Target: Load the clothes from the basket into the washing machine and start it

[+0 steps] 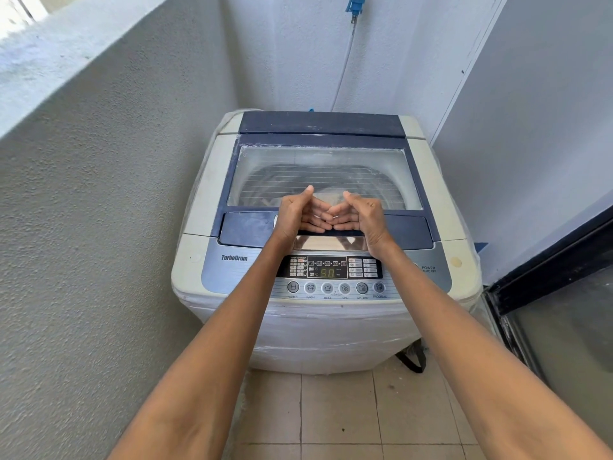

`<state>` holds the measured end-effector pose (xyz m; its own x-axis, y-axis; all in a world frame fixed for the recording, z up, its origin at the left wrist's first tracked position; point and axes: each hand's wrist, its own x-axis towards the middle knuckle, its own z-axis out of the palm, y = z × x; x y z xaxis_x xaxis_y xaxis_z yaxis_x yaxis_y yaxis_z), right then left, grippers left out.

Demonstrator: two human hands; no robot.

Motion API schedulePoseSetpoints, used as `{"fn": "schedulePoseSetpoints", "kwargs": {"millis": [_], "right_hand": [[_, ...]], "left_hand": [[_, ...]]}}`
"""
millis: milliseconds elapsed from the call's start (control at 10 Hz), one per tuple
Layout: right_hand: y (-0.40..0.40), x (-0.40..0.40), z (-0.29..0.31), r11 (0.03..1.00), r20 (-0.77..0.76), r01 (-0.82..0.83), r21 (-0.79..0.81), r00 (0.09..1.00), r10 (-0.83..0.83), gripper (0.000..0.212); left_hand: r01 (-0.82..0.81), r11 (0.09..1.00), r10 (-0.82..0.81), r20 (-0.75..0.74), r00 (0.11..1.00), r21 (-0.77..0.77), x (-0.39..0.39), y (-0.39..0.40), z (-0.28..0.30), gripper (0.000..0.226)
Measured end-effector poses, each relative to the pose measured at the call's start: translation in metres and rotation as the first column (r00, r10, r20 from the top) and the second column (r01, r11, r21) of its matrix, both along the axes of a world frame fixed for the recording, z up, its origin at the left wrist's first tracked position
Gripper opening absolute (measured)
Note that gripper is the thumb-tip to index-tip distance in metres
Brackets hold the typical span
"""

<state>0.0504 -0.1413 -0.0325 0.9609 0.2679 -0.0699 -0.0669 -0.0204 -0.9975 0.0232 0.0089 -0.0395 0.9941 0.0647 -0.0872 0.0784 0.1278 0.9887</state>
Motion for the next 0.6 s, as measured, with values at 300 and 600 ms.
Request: {"fn": "schedulePoseSetpoints", "kwargs": {"millis": [300,600], "right_hand": [[0.006,-0.01,0.014,0.988,-0.09,-0.054,-0.142,0.995,0.041,0.038],[0.01,-0.057,0.036,0.619,0.289,0.165,-0.768,0.952,0.103,0.039]], "left_hand": [[0.042,0.997,-0.036,-0.085,0.996,0.07,-0.014,-0.004,0.013,0.042],[-0.036,0.304,0.024,0.03,0.999,0.952,-0.061,-0.008,0.049,0.043]]}}
